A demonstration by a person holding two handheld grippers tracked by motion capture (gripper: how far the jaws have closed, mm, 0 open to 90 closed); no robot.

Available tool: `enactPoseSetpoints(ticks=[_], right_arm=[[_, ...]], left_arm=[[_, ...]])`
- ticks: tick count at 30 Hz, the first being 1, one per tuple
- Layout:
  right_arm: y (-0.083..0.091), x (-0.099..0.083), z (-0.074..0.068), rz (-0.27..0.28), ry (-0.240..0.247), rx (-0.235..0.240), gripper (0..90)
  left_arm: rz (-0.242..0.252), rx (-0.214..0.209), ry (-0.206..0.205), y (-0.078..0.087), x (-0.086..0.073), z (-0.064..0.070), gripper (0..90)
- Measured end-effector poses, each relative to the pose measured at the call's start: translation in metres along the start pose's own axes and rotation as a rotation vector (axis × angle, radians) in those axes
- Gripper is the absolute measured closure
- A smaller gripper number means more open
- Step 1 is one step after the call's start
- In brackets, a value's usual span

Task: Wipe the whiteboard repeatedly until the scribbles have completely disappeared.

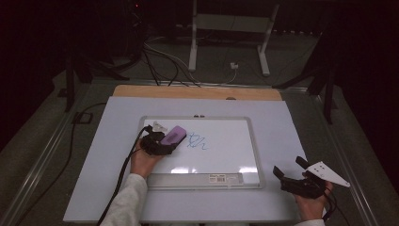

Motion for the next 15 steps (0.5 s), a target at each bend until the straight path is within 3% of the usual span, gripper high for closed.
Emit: enactPoseSetpoints(ticks=[8,15], right_arm=[[-0.001,0.0,0.0,-0.002,0.002,0.001,0.0],[0.0,0.0,0.0,-0.002,0.001,0.0,0.0]], left_arm=[[0.078,0.03,0.032,0.0,0.009,0.001,31.8],[0.047,0.055,0.037,-0.009,0.017,0.003,35.8]])
Point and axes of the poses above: each handheld gripper's, and its own axes: y roughly backward along the jaws, x roughly out of its top, z roughly to its right, the point moved 1 cm from there along -y, roughly forward along the jaws, and after that the axes turned 5 degrees about -x, right-handed, at the moved point
